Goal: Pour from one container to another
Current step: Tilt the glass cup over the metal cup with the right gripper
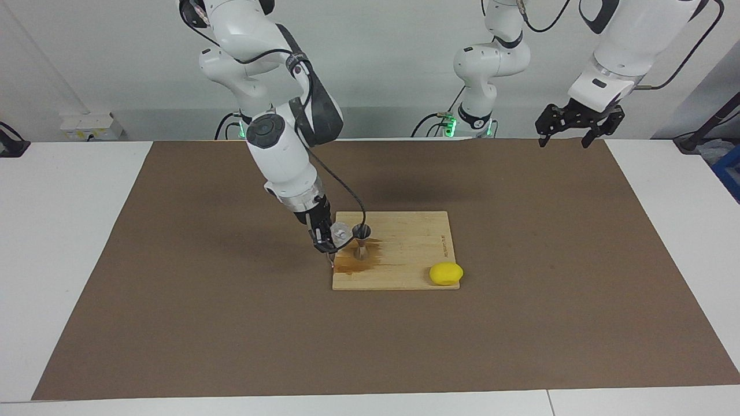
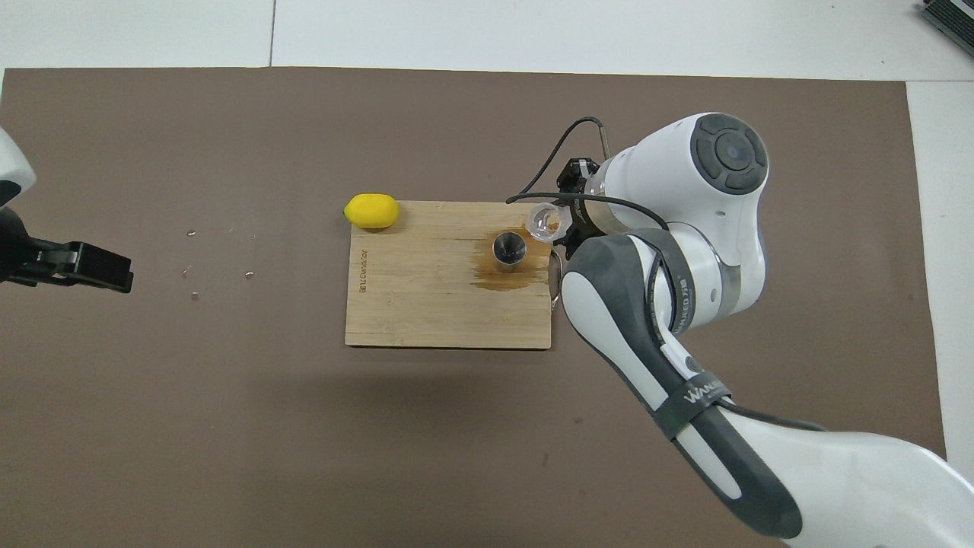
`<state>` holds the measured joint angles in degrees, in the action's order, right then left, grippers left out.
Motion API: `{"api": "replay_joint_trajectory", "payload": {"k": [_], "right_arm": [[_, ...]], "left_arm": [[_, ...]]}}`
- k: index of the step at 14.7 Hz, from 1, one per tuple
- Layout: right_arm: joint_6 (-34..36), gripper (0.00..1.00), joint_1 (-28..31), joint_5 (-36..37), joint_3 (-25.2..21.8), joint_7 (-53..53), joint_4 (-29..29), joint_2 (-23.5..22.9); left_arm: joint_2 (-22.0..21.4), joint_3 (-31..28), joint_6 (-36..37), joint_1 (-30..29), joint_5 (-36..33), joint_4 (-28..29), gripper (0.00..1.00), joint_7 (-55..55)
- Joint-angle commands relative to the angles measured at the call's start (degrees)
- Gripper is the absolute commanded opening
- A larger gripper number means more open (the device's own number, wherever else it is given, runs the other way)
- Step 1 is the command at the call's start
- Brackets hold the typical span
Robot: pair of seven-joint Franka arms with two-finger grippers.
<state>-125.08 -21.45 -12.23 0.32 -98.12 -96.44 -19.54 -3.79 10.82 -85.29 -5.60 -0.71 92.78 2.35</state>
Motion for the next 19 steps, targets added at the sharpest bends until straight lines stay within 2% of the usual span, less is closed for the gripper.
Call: {"api": "replay_joint_trajectory", "payload": {"k": [1, 13, 19], "right_arm": [[0.63, 0.00, -0.61, 3.26, 0.12, -1.55, 1.43, -0.68], [2.30, 0.00, -4.38, 15.03, 0.30, -1.63, 2.22, -0.59], [2.38, 0.00, -5.09, 17.41, 0.30, -1.63, 2.22, -0.50]], "left_arm": [[-1.48, 0.61, 0.30, -0.82, -0.44, 1.53, 1.00, 0.38], [-1.48, 0.61, 0.30, -0.82, -0.44, 1.53, 1.00, 0.38], [-1.48, 0.61, 0.30, -0.91, -0.44, 1.53, 1.00, 0.38]]}}
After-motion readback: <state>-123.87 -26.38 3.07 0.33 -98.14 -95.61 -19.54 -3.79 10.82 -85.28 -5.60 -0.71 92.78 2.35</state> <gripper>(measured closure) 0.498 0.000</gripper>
